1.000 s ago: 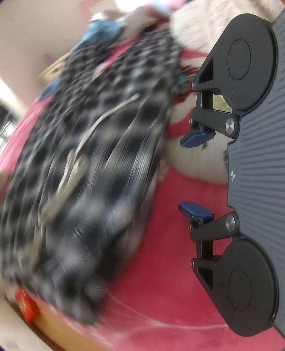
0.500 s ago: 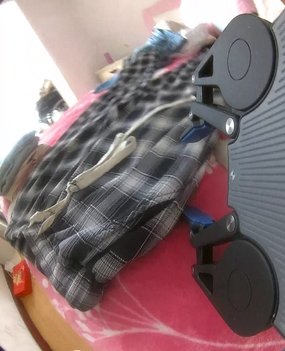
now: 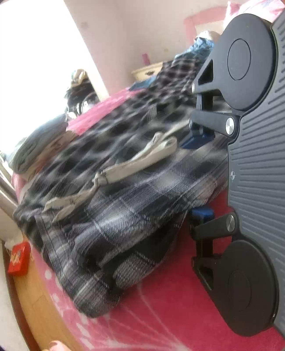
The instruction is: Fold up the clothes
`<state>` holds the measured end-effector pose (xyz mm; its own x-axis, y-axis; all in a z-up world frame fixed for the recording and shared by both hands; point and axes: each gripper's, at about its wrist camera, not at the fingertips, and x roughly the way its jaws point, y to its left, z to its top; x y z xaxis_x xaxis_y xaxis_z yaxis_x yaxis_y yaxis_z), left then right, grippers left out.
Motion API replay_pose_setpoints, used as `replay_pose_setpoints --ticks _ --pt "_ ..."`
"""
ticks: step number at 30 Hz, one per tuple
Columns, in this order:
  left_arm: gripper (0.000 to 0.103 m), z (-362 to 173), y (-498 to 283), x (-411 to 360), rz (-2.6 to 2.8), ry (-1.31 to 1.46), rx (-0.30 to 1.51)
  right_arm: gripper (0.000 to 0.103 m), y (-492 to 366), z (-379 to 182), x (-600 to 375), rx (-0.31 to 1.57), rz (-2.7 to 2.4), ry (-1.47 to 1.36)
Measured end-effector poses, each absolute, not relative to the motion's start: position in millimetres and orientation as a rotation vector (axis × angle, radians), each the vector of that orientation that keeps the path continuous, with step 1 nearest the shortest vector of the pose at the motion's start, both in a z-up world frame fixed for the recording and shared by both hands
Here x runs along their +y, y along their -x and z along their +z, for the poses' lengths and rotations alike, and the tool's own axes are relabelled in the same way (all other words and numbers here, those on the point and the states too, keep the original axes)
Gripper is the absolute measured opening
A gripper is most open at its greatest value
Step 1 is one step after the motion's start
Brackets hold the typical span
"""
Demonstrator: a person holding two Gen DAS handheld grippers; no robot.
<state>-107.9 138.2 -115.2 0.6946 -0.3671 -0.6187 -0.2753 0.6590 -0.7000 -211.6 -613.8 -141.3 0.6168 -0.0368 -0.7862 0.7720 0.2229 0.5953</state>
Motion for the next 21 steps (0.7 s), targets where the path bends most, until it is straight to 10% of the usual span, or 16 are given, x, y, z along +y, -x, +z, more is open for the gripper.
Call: replay_pose_setpoints --ticks 17,21 --pt "0.022 -112 107 134 0.024 0.795 0.849 0.042 212 -154 -606 0.671 -0.453 -1.362" --pt "0.018 -104 103 125 0.036 0.689 0.862 0.021 196 -157 -592 0.736 -0.372 -1.336"
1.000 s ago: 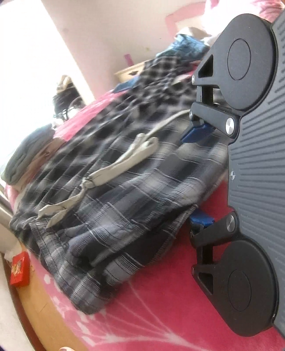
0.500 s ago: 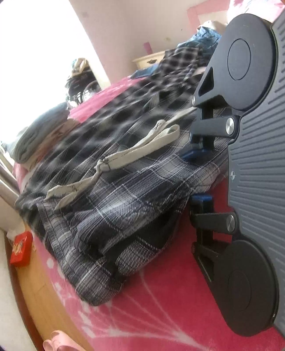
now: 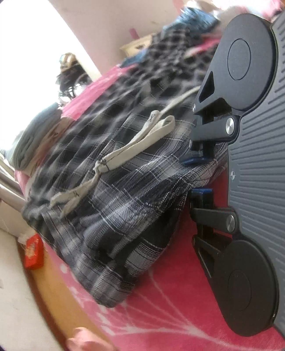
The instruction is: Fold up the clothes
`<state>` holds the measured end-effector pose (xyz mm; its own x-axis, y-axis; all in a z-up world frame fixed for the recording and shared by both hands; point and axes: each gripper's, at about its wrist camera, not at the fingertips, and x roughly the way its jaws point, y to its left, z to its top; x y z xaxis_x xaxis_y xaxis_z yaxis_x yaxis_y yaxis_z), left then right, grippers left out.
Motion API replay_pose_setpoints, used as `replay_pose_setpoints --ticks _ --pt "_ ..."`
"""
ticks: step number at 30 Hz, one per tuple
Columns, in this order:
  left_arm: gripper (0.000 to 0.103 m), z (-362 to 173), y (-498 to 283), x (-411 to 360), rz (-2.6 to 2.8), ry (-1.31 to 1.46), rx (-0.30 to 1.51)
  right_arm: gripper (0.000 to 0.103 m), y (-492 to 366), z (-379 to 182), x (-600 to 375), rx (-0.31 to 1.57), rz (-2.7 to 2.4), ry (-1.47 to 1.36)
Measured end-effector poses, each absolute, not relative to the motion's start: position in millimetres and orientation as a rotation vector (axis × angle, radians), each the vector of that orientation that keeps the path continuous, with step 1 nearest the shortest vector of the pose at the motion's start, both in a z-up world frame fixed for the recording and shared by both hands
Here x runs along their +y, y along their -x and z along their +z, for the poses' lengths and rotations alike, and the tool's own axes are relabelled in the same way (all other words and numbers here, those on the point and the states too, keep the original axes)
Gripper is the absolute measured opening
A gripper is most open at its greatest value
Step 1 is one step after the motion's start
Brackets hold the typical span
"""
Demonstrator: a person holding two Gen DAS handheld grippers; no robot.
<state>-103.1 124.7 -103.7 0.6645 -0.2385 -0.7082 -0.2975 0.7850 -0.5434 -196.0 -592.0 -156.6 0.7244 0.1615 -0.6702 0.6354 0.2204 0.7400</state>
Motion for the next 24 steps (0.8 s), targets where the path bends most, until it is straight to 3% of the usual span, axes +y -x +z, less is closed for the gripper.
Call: replay_pose_setpoints --ticks 1,3,24 --pt "0.017 -101 103 123 0.04 0.668 0.861 0.012 192 -156 -588 0.749 -0.369 -1.318" --pt "0.012 -97 105 124 0.047 0.662 0.845 0.006 188 -153 -584 0.751 -0.369 -1.286" --pt "0.008 -62 101 139 0.039 0.775 0.692 0.004 158 -90 -573 0.627 -0.309 -1.133"
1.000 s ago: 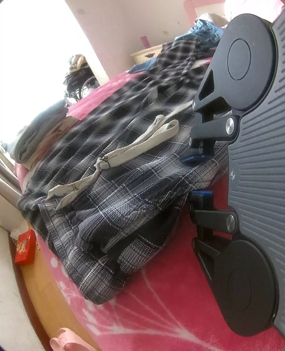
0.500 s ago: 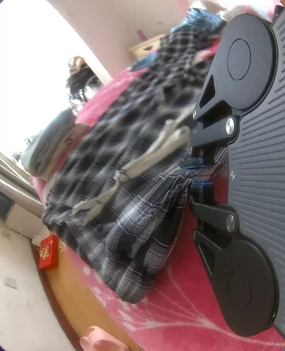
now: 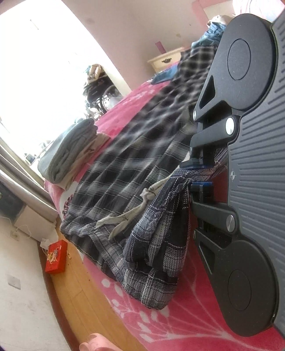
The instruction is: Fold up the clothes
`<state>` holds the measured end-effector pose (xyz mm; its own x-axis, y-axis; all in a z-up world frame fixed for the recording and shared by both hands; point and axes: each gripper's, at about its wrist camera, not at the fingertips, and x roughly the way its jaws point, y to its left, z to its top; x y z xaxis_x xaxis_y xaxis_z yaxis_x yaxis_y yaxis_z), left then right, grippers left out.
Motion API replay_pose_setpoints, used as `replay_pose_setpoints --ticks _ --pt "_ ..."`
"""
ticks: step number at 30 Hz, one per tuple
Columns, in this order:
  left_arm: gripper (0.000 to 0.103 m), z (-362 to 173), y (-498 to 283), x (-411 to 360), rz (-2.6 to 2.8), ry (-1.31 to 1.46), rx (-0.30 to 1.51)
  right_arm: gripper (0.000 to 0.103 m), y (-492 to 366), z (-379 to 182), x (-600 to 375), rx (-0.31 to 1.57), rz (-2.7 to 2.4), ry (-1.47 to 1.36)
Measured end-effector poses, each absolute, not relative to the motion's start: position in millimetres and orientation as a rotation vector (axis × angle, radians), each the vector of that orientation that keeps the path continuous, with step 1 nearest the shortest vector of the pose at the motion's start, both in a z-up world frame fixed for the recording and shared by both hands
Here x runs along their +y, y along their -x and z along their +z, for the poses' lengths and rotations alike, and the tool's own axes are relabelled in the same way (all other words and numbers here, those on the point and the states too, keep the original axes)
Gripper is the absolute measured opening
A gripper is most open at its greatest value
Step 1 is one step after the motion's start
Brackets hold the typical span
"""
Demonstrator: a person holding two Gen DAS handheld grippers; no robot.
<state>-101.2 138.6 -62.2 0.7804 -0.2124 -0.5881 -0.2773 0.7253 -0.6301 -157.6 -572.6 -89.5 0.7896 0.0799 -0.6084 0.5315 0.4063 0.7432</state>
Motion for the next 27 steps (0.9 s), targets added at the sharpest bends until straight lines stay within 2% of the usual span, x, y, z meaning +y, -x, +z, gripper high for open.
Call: replay_pose_setpoints --ticks 27 --pt "0.007 -34 82 137 0.019 0.779 0.575 0.004 114 -42 -569 0.506 -0.251 -1.105"
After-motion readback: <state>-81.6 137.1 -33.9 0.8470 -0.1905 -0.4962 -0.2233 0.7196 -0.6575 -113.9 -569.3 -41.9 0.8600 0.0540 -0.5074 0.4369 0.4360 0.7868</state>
